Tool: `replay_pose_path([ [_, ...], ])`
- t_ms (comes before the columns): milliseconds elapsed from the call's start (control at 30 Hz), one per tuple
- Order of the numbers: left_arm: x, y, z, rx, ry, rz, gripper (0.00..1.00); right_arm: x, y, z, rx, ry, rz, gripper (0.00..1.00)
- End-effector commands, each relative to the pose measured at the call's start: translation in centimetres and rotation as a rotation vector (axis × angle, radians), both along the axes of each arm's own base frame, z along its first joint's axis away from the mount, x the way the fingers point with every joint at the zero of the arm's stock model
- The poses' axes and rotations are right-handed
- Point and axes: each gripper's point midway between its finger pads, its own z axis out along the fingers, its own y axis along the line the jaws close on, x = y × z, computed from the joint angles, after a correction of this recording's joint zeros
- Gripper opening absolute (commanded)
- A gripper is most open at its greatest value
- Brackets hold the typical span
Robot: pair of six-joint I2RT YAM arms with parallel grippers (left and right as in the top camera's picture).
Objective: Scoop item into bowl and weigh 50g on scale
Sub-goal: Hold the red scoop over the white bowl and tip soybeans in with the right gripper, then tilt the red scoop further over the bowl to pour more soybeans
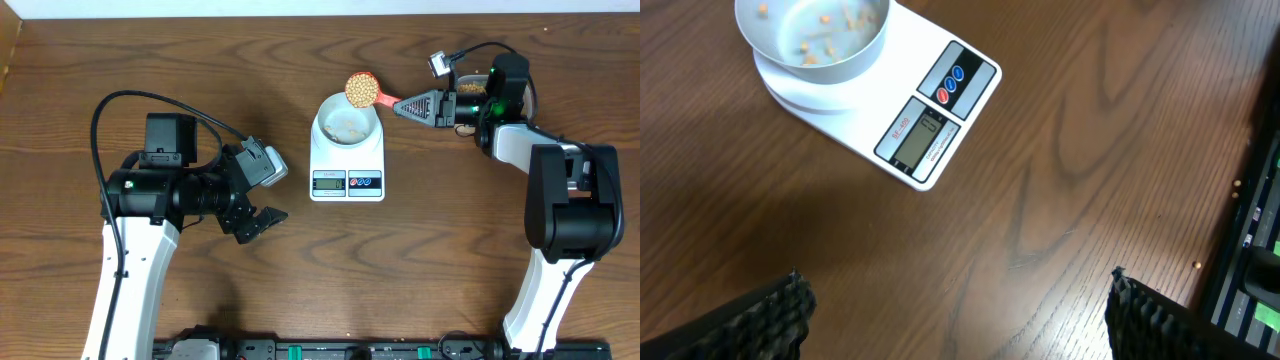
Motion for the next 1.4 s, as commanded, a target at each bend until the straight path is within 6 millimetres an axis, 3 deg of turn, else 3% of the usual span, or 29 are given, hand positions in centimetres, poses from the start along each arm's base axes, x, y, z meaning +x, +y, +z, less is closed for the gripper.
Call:
replay_pose_path([
  [0, 0.3, 0.04, 0.3, 0.001, -0.012, -0.008, 0.95, -0.07, 0.23, 0.06, -0.001, -0.043, 0.007, 0.01],
  [700, 0.3, 0.04, 0.3, 0.001, -0.012, -0.008, 0.95, 0.11, 0.23, -0.03, -0.01, -0.169, -0.001, 0.01],
  [1367, 0.3, 0.04, 0.3, 0.001, -0.012, -0.008, 0.95, 0.59, 0.48, -0.77, -0.031, -0.105, -0.037, 0.01],
])
